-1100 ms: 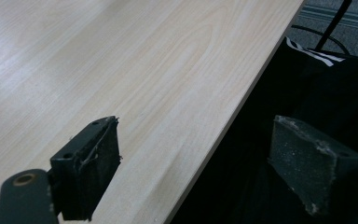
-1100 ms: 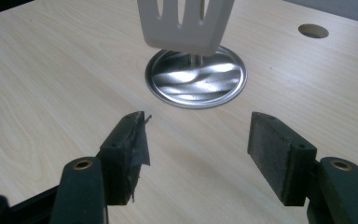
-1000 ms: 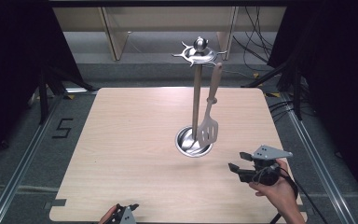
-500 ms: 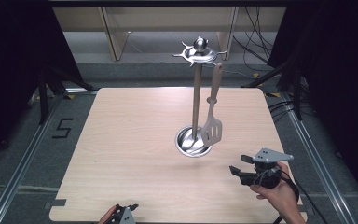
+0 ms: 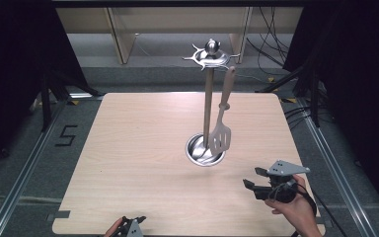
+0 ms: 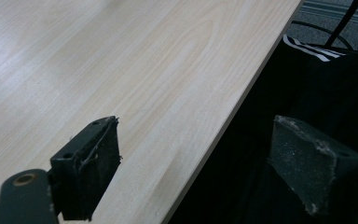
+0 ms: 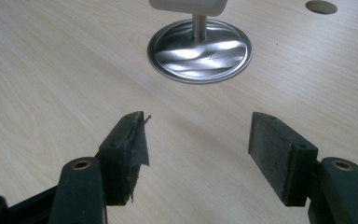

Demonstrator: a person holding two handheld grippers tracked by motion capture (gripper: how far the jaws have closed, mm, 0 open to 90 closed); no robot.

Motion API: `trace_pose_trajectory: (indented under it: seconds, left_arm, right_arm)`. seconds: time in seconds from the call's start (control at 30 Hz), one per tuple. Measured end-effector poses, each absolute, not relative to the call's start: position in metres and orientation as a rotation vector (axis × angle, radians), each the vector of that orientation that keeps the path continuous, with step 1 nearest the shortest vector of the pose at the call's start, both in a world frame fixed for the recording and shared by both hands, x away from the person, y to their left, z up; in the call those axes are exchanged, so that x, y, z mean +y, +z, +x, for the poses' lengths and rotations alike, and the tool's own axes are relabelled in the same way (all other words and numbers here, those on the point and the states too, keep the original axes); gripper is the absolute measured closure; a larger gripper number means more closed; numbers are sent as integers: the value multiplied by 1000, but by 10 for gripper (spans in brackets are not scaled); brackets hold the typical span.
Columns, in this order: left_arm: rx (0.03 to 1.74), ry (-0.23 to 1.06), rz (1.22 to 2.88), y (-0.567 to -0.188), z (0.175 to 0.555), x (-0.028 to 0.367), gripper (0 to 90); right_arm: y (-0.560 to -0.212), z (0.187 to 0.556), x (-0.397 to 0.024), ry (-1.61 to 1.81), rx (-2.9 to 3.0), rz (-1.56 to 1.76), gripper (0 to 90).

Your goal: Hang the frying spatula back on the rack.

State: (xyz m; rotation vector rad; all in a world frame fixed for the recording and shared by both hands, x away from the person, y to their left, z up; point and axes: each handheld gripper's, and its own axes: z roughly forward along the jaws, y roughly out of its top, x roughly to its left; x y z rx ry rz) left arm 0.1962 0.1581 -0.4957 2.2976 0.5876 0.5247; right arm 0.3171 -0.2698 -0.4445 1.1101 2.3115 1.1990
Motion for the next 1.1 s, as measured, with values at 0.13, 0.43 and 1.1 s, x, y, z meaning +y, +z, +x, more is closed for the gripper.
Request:
trace_pose_trajectory:
  seconds: [0.13,0.43,1.1]
  left_arm:
    - [587,525,2290,-496,195,158,154]
    - [598,508,2287,-497,197,158,155]
    - [597,527,2292,-497,197,159,155]
  right_arm:
    - [-445,314,-270,1187,2308,1110,371]
    - [-448,310,-270,1199,2310,1070,354]
    - [-465,291,-273,1196,2321,1109,324]
